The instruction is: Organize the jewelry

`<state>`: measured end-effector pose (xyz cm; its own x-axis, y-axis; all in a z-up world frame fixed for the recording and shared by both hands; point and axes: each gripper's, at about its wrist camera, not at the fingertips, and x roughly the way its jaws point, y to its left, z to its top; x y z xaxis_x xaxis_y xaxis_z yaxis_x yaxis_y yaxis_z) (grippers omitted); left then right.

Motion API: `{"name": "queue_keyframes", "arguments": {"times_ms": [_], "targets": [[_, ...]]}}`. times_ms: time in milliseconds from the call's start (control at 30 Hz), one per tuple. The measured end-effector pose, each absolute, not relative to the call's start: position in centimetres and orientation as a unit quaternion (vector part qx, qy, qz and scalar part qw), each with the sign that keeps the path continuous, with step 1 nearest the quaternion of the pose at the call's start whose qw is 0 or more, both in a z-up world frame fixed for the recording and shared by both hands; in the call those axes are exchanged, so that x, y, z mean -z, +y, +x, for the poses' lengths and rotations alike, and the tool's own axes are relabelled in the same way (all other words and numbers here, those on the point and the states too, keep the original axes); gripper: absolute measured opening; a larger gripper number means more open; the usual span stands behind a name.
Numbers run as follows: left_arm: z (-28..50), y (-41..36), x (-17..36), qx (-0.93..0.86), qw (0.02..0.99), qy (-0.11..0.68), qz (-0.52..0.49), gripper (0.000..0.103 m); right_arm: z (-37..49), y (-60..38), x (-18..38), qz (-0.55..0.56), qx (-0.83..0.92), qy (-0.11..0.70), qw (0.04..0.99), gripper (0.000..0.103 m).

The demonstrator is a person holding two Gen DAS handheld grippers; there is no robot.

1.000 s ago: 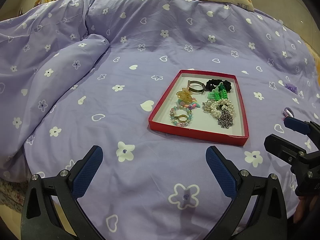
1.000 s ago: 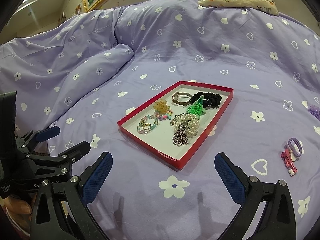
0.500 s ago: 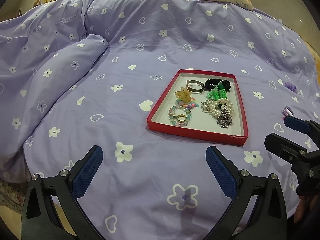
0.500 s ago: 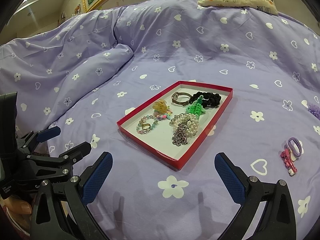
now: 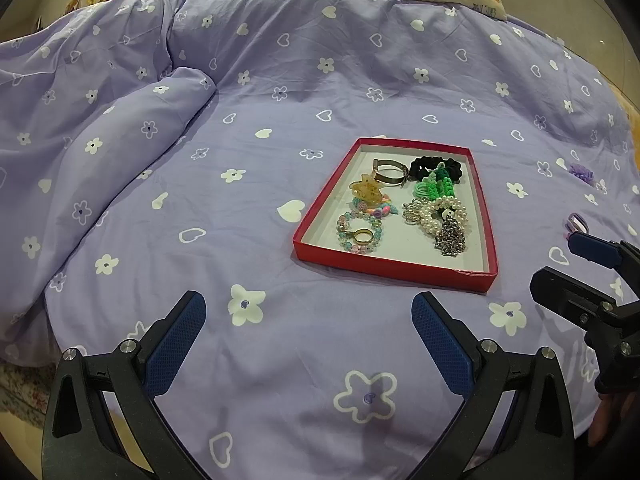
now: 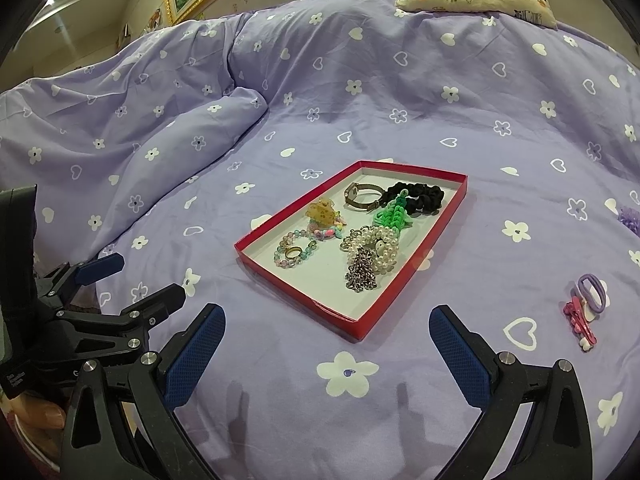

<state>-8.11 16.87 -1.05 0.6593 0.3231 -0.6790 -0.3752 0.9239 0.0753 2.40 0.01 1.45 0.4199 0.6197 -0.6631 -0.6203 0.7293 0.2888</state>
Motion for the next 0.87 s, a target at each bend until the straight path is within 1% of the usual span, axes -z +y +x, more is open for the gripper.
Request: {"name": "queue_keyframes", "arguments": {"times_ms": [867], "targets": [[-6.9,16.9,1.3,-0.18,0.91,0.371,-0.038,0.103,2.9,0.0,-1.5,0.003,-0.366,0.396,0.842,0.103]]}}
